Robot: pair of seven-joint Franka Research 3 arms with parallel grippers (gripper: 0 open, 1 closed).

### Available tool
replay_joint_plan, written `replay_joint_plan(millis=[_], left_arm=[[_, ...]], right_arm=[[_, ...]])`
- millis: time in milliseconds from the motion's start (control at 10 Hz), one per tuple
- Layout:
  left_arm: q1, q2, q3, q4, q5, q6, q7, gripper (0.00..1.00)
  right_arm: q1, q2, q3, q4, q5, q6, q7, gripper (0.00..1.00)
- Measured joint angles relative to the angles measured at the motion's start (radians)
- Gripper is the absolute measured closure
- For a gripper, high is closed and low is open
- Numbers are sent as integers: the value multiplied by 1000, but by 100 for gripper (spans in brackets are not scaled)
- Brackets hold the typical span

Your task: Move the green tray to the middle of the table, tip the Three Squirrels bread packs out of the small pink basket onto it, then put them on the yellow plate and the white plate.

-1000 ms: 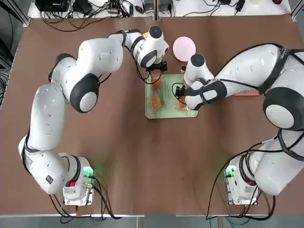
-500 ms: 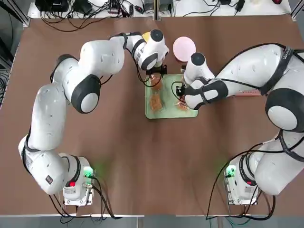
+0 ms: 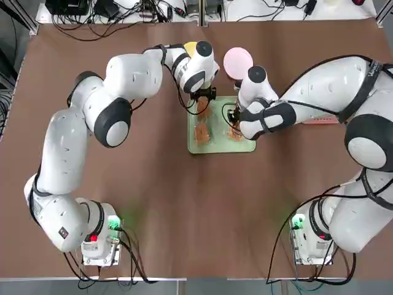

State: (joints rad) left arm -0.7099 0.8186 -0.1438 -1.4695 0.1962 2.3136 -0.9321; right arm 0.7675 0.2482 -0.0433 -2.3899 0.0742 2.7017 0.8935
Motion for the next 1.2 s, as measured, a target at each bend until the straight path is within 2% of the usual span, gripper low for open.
replay_joint_plan(millis=[100, 300, 400, 500, 700, 900, 1200], left_arm=[[2, -2, 1, 3, 0, 0, 5, 31], [20, -27, 11, 18, 0, -27, 40, 41], [35, -53, 16, 26, 1, -55, 65, 41], [51, -83, 23, 28, 2, -74, 91, 41], [85, -125, 39, 29, 2, -82, 140, 41], [111, -134, 69, 43, 3, -82, 210, 41], [115, -124, 120, 58, 3, -79, 273, 41]], right_arm=[[-2, -9, -5, 3, 0, 3, 0, 63], [-24, -39, -11, 23, -1, -16, -1, 63], [-43, -59, -12, 44, -1, -46, -2, 63], [-64, -75, -14, 79, -3, -96, -3, 63], [-106, -90, -15, 213, -5, -273, -21, 67], [-146, -90, -16, 347, -5, -399, -42, 67], [-152, -83, -15, 371, -6, -426, -43, 67]])
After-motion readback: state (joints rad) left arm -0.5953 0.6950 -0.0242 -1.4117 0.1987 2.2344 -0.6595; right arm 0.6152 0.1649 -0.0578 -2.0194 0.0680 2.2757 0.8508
